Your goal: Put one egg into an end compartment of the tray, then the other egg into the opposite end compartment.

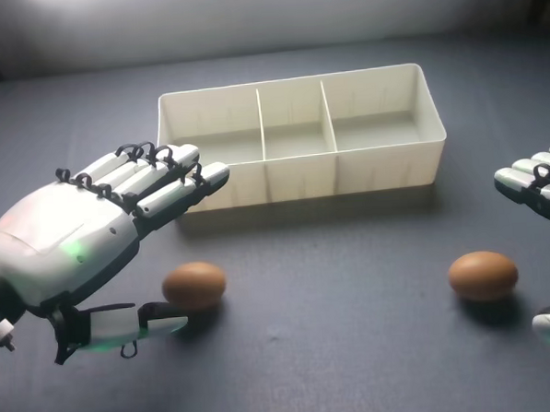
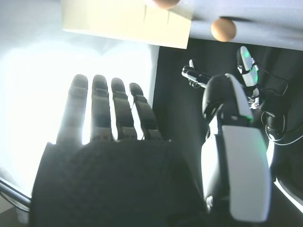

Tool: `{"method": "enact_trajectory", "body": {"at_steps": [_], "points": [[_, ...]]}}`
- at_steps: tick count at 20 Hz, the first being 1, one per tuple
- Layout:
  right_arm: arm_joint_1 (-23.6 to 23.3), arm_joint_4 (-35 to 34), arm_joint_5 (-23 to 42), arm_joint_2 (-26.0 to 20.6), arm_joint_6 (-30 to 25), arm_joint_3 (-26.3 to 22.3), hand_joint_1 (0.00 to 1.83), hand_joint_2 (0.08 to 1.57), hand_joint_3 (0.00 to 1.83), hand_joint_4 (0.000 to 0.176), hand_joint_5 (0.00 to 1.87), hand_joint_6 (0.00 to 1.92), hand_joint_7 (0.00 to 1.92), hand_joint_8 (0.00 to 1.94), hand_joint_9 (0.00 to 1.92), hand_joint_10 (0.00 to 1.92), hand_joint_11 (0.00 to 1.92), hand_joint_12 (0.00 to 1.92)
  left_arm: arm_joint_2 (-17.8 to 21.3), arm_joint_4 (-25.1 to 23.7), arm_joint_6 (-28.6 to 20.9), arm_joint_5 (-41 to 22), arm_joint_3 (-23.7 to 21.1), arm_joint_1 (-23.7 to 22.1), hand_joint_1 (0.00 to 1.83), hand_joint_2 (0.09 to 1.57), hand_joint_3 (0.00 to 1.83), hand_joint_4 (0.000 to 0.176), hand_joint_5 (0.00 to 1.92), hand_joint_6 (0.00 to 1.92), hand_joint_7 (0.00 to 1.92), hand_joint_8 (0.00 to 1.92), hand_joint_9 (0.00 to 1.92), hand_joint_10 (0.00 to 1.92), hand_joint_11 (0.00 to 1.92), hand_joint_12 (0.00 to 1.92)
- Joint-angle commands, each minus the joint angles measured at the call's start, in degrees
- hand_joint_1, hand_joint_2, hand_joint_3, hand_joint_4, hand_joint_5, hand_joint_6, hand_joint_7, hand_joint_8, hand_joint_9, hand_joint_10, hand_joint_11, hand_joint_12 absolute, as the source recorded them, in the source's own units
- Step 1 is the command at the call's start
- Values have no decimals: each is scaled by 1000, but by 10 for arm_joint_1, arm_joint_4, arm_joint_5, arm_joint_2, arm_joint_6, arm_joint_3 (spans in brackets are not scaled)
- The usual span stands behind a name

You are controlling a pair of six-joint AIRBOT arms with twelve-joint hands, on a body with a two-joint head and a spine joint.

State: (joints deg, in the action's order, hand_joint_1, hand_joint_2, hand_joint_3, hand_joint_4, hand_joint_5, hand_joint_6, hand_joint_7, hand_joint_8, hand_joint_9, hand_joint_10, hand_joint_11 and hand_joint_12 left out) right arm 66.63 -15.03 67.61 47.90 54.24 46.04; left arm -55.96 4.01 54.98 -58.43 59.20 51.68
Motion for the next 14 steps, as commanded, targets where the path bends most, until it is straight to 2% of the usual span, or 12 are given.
{"method": "enact_trajectory", "body": {"at_steps": [1, 2, 5, 7, 9, 10, 12, 13, 14], "points": [[-3, 4, 71, -2, -3, 2, 412, 1174, 11, 0, 0, 0, 0, 0, 0, 0, 0, 0, 0, -1, -3, -70, -2, -2, 828, 1011, 1, 118, 59, 0, 1, 0, 43, 21, 0, 997], [-3, 4, 71, -2, -3, 2, 426, 1174, 10, 0, 0, 0, 0, 0, 0, 0, 0, 0, 0, -1, -3, -70, -2, -1, 820, 1014, 2, 112, 58, 0, 0, 0, 48, 23, 0, 991], [-2, 3, 71, -1, -3, 2, 422, 1174, 9, 0, 0, 0, 0, 0, 0, 0, 0, 0, 0, -1, -4, -70, -2, -1, 842, 1009, 0, 120, 58, 0, 0, 0, 42, 18, 0, 995], [-2, 3, 71, -1, -3, 2, 408, 1179, 10, 0, 0, 0, 0, 0, 0, 0, 0, 0, -1, -1, -4, -70, -2, -1, 855, 1010, 0, 111, 65, 2, 3, 0, 41, 16, 0, 989], [-2, 3, 71, -1, -3, 2, 401, 1180, 10, 0, 0, 0, 0, 0, 0, 0, 0, 0, -1, -1, -4, -69, -2, -1, 862, 1010, 0, 110, 70, 3, 5, 1, 42, 16, 0, 993], [-2, 3, 71, -1, -3, 2, 388, 1179, 9, 0, 0, 0, 0, 0, 0, 0, 0, 0, -1, -1, -4, -69, -2, 0, 853, 1014, 1, 117, 62, 0, 1, 0, 39, 14, 0, 995], [-2, 3, 71, 0, -3, 2, 394, 1177, 7, 0, 0, 0, 0, 0, 0, 0, 0, 0, -3, -1, -4, -67, -2, 1, 859, 1013, 0, 115, 60, 1, 0, 0, 54, 19, 0, 1053], [-2, 3, 71, 0, -3, 2, 404, 1181, 8, 0, 0, 0, 0, 0, 0, 0, 0, 0, -5, -1, -6, -64, -2, 3, 815, 1018, 2, 146, 25, 3, 0, 0, 58, 20, 0, 1240], [-2, 3, 71, 0, -3, 2, 404, 1181, 8, 0, 0, 0, 0, 0, 0, 0, 0, 0, -7, -1, -8, -60, -2, 4, 815, 1018, 2, 146, 25, 3, 0, 0, 58, 20, 0, 1240]]}}
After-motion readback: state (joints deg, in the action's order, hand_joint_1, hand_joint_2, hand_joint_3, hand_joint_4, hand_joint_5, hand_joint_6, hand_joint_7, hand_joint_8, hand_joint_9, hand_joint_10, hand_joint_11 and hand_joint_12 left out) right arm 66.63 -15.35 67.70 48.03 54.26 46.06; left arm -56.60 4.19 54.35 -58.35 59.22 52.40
